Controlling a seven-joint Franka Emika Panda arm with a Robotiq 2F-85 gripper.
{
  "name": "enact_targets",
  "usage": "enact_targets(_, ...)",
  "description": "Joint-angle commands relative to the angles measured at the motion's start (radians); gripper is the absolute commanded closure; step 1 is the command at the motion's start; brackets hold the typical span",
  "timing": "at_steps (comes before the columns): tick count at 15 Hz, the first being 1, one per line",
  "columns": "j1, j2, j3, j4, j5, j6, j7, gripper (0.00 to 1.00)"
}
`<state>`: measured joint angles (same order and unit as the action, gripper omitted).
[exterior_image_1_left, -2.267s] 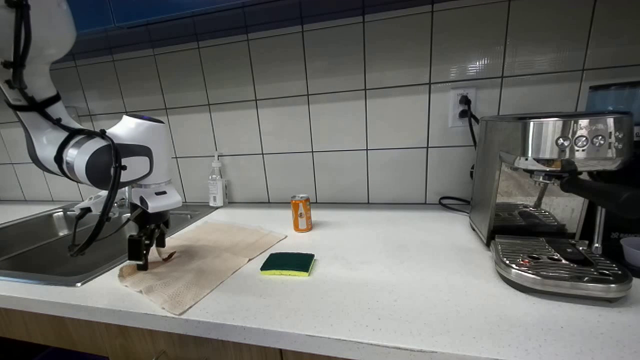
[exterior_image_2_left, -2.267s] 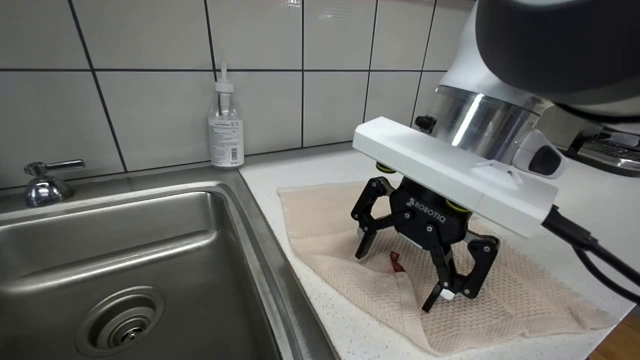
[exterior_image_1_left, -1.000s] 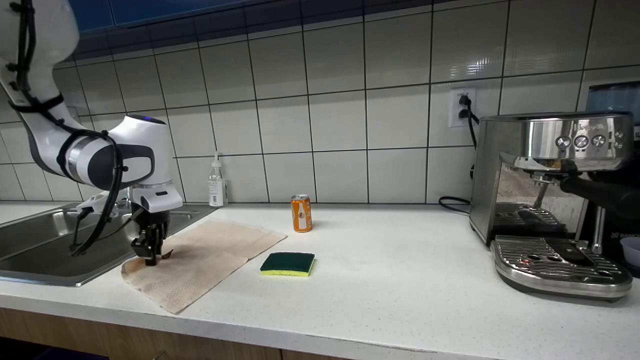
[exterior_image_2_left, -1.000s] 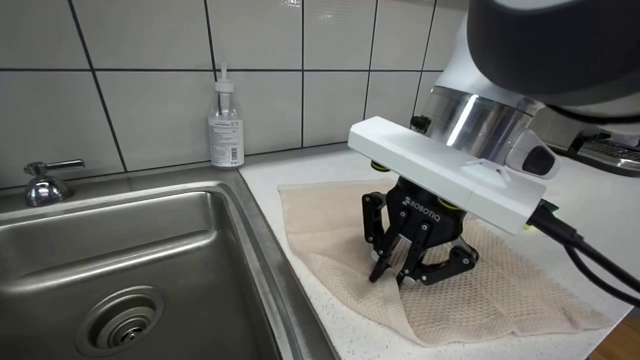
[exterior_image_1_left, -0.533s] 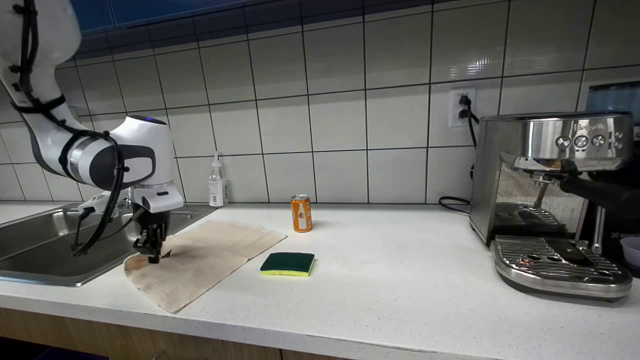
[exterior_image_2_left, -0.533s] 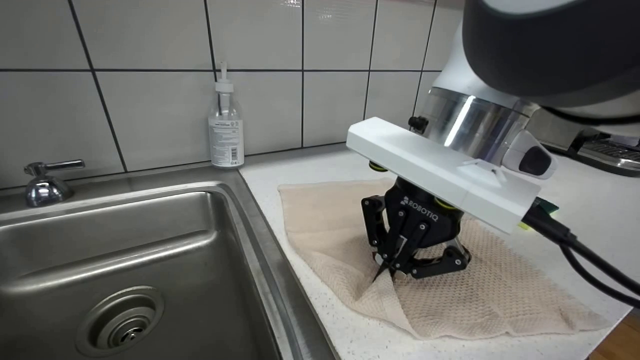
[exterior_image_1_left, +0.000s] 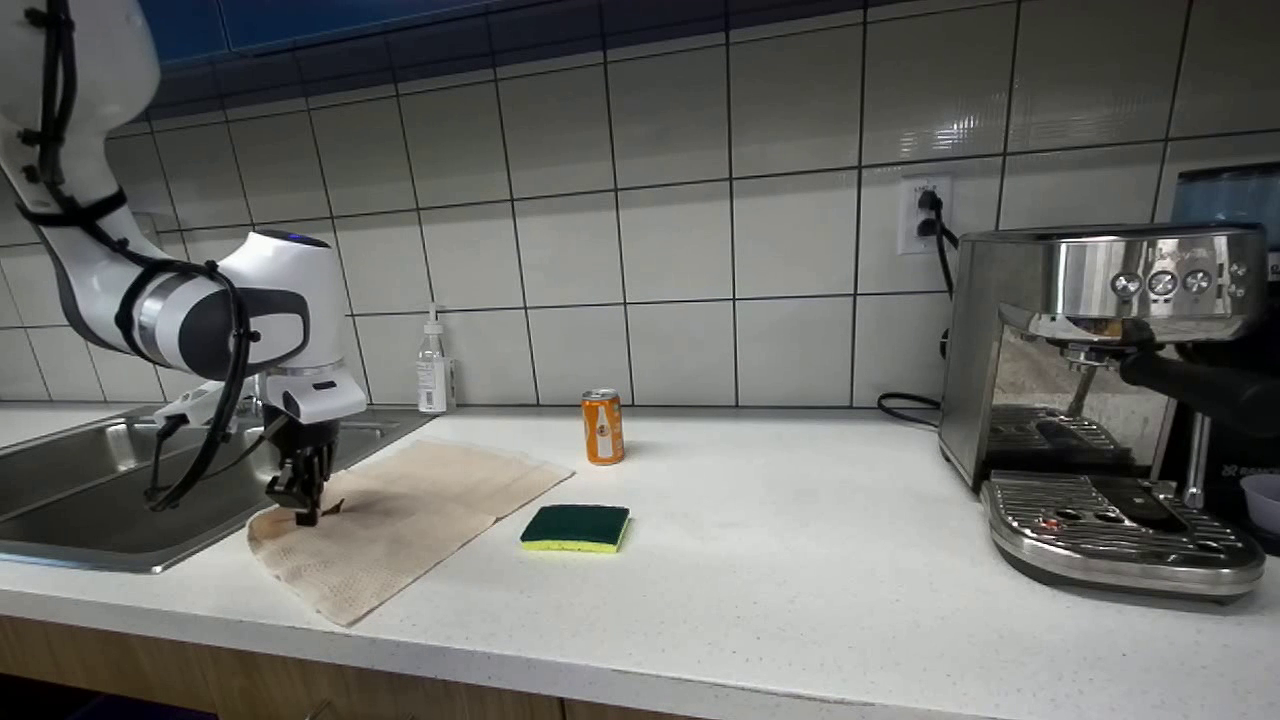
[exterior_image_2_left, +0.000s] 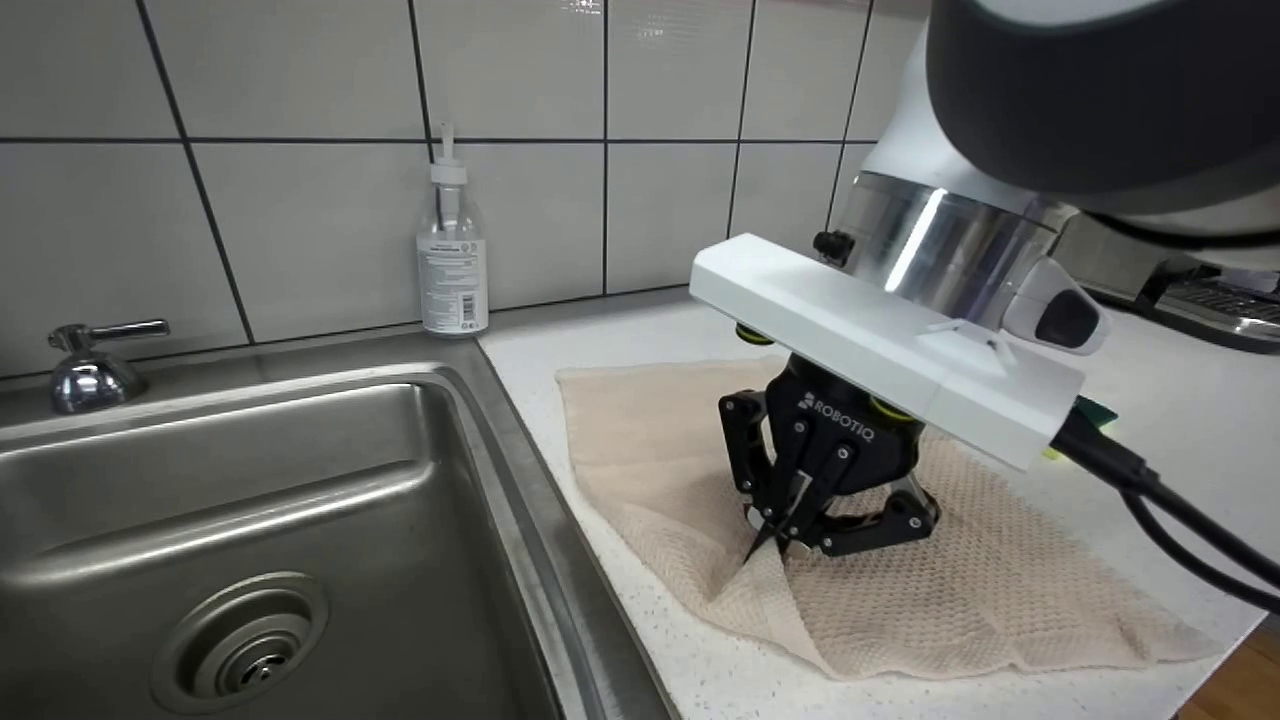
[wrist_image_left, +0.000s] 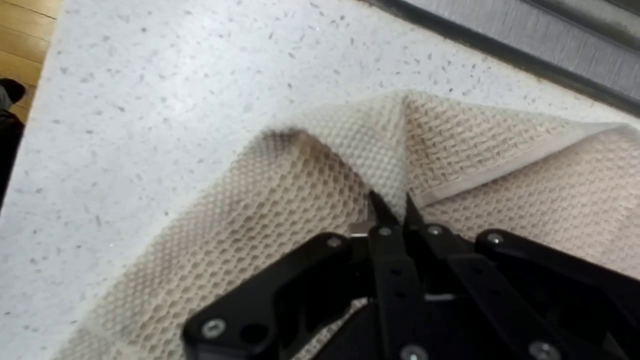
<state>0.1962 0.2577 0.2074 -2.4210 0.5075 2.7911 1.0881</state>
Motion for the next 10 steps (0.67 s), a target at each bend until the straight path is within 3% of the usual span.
enact_targets(1, 0.004, -0.044, -0.003, -0.01, -0.02, -0.025, -0.028, 0.99)
enact_targets(10, 0.001, -0.062, -0.008, -0.01, -0.025, -0.049, -0.073, 0.99)
